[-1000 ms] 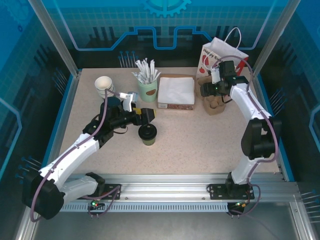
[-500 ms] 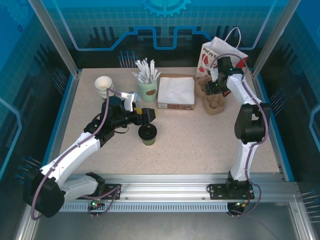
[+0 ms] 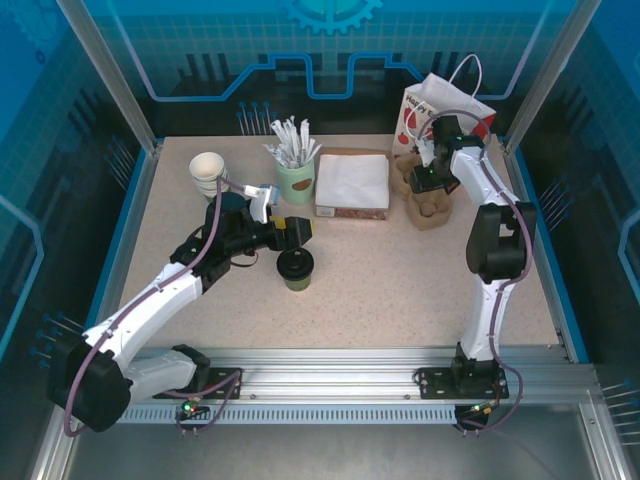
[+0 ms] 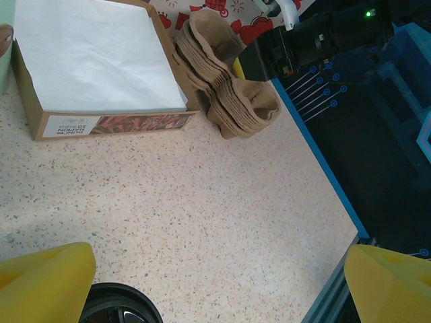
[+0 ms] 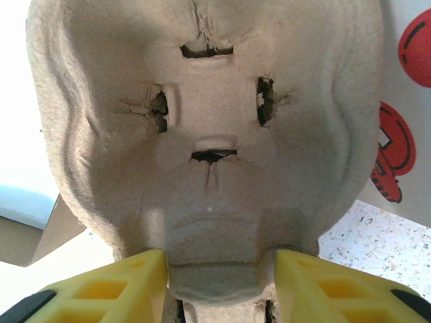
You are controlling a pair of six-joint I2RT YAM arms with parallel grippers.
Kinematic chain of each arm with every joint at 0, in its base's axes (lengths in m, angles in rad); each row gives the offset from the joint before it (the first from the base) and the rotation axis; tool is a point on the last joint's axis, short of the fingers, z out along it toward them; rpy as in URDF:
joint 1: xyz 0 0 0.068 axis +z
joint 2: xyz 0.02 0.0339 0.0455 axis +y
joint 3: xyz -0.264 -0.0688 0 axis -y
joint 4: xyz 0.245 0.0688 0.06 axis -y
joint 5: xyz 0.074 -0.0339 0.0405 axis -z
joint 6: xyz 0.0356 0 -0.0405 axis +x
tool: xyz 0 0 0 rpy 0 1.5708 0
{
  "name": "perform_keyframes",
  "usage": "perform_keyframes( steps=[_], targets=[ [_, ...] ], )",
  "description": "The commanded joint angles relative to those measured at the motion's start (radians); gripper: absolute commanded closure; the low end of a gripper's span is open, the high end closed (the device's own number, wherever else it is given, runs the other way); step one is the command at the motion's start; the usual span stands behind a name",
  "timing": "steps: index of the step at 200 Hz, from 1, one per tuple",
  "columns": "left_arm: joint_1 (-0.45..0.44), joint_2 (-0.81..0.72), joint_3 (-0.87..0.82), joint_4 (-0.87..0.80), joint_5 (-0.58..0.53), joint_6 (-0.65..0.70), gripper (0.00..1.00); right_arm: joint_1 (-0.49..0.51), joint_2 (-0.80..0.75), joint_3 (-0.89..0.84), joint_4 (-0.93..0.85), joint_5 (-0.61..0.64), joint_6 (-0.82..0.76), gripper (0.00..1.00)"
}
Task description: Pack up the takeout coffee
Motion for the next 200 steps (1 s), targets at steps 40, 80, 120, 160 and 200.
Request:
perform_keyframes(
  steps=[40, 80, 120, 160, 200],
  targets=[
    [-0.008, 0.007, 0.028, -0.001, -0.008, 0.023, 0.04, 0.001, 0.044, 0.048, -0.039, -0.018, -0.026, 0.55],
    [-0.009, 0.007, 0.026, -0.003, -0.011, 0.027, 0.03, 0.004, 0.028, 0.048, -0.04, -0.013, -0.03, 0.62],
    [-0.009, 0.009, 0.023, -0.005, -0.008, 0.024, 0.04, 0.011, -0.017, 0.044, -0.045, -0.009, -0.024, 0.63],
    [-0.009, 0.009, 0.015, -0.011, -0.011, 0.03, 0.04, 0.013, -0.058, 0.045, -0.054, -0.009, -0.021, 0.63],
    [-0.009, 0.006, 0.006, -0.011, -0.015, 0.034, 0.04, 0.013, -0.064, 0.067, -0.076, -0.018, -0.02, 0.63]
  ],
)
